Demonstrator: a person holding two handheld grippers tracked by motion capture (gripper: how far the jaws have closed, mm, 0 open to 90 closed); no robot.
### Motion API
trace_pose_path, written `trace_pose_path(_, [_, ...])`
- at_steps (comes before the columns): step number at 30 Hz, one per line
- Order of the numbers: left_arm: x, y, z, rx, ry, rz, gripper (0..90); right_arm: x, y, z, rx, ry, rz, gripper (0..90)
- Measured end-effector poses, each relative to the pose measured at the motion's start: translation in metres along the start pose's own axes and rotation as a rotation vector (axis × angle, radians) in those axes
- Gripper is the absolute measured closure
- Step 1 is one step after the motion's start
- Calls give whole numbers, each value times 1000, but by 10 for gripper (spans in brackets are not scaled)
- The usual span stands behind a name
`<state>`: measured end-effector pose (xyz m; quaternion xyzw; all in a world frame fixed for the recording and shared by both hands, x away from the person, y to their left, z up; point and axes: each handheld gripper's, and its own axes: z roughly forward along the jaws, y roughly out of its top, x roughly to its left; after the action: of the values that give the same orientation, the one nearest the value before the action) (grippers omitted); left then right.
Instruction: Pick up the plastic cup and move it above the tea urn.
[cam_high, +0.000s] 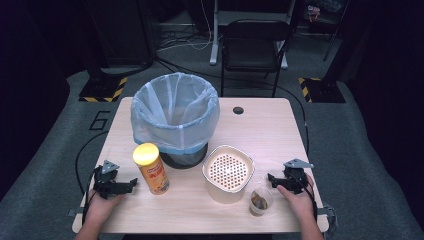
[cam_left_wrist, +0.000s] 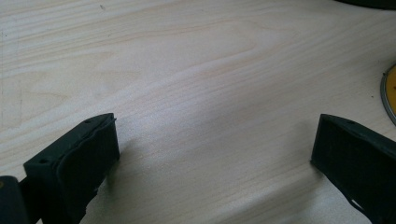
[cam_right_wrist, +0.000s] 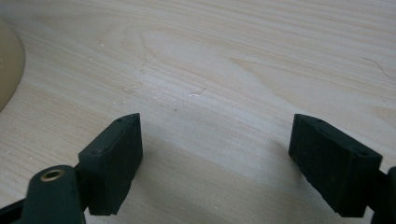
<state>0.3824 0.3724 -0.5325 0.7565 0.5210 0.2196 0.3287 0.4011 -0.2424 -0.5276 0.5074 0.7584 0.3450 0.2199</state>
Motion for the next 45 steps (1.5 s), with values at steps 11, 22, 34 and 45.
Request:
trace_pose_path(11, [0, 0, -1, 6, -3, 7, 7, -2, 0, -3, -4, -20, 18, 302])
trace_pose_path(22, [0, 0, -1, 10, 1, 8, 7, -3, 14, -41, -28, 11, 107, 362])
trace_pose_path(34, [0, 0, -1, 13, -1, 11, 7, 20, 37, -80, -51, 62, 56, 300])
trace_pose_path(45, [0, 0, -1, 14, 1, 12, 7, 49, 42, -102, -76, 101, 17, 228])
